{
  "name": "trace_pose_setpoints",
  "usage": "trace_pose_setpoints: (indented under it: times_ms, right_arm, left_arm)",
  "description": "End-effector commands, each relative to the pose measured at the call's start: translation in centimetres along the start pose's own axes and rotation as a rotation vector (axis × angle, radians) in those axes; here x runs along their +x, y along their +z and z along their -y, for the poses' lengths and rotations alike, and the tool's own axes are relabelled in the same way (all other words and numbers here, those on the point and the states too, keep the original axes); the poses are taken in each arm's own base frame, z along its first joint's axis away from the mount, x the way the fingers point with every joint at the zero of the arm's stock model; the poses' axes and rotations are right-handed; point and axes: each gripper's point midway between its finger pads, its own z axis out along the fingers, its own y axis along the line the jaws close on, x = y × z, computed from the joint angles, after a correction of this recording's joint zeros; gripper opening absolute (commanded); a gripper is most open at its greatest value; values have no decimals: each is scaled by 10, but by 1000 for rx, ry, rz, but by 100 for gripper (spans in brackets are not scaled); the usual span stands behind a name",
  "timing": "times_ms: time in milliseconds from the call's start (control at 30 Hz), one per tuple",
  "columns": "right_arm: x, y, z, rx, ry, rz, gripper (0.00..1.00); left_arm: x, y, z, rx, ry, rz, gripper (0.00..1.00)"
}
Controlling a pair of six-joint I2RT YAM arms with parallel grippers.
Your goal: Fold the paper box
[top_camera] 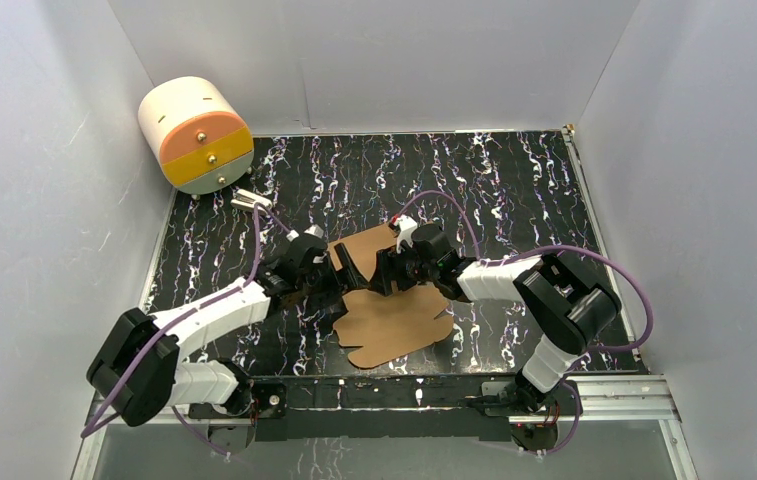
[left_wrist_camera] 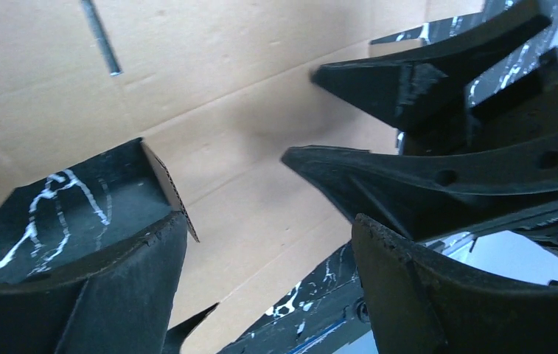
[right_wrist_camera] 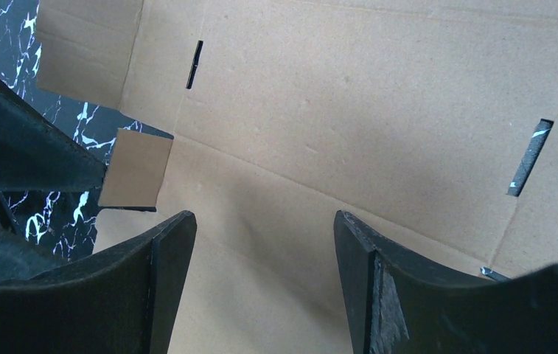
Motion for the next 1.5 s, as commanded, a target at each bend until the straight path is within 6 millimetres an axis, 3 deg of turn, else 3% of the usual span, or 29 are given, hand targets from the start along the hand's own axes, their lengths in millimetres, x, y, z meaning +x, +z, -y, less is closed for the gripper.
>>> trace_pose_setpoints:
  times_ms: [0,300,500,800,1000,1167,1467]
  right_arm:
    - [23,3,2,12,36,-66,78]
    - [25,4,2,15,48,-72,78]
    - [18,1,-2,6,45,-67,77]
    - [-29,-18,-22,5,-32,-14,79]
    - [-51,-38,-26,50,-73,34,81]
    - [-57,-53,-18,124,-107,52,82]
    - [-52,-66,-12,159,-94,78,82]
  left_arm:
    - [-9,-1,32,91,27,23,79]
    - [-4,19,28,68,39,-5,79]
    - [-12,7,26,37,75,30,80]
    - [-53,-35,19,-66,221,181,85]
    - [-90,-51,5,-134,214,204,86]
    - [-120,-50,-14,-174,166,195,85]
    - [-145,-14,-26,-173,140,97,70]
